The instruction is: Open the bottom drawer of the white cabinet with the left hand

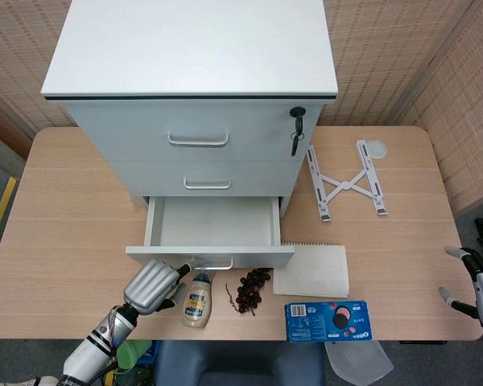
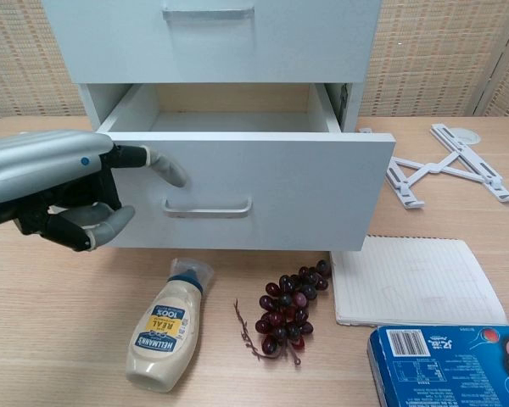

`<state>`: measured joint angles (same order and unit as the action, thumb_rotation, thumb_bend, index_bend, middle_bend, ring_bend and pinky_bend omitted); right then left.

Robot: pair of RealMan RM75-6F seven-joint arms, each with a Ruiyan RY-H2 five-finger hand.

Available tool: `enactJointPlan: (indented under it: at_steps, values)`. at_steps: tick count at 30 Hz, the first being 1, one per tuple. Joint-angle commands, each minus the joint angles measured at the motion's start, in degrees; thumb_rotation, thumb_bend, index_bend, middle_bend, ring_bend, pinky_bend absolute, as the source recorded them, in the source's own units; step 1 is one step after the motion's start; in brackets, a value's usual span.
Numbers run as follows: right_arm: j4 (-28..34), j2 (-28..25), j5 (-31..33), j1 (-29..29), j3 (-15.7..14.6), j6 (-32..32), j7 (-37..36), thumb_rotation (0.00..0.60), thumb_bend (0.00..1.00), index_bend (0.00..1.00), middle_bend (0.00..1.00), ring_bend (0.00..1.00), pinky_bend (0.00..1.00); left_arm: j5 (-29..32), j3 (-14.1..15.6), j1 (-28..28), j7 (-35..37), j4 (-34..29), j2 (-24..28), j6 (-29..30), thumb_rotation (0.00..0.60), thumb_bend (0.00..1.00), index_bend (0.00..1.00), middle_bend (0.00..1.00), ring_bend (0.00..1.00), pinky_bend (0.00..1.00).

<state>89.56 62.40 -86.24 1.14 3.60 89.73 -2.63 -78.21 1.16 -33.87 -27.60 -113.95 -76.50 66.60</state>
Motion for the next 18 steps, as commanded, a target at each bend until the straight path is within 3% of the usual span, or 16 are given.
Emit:
enactJointPlan:
  at_steps: [1, 9, 18]
  values:
    - [0.0, -0.05, 0.12, 0.11, 0.02, 0.1, -0.1, 0.6, 0.13, 0.26, 0.29, 0.16, 0.17, -6.25, 0.82, 2.42, 4.62, 0.53, 1.29, 4.13, 0.6, 0.59, 0.27, 0.88, 0.95, 1.0]
    - [0.02, -0.07, 0.74, -0.33, 0.21, -0.99, -0.39, 0.6, 0.13, 0.26, 0.29, 0.16, 0.17, -14.85, 1.57, 7.61, 11.73, 3.89, 5.0, 13.56, 0.6, 0.59, 0.6, 0.82, 0.86, 0.99]
    - [0.23, 0.19, 2.0, -1.67, 0.54, -3.75, -0.17, 0.6, 0.13, 0.26, 0.29, 0.16, 0.18, -8.25, -0.54, 13.04, 13.42, 8.37, 7.75, 17.93, 0.6, 0.59, 0.73, 0.81, 0.83, 0.92]
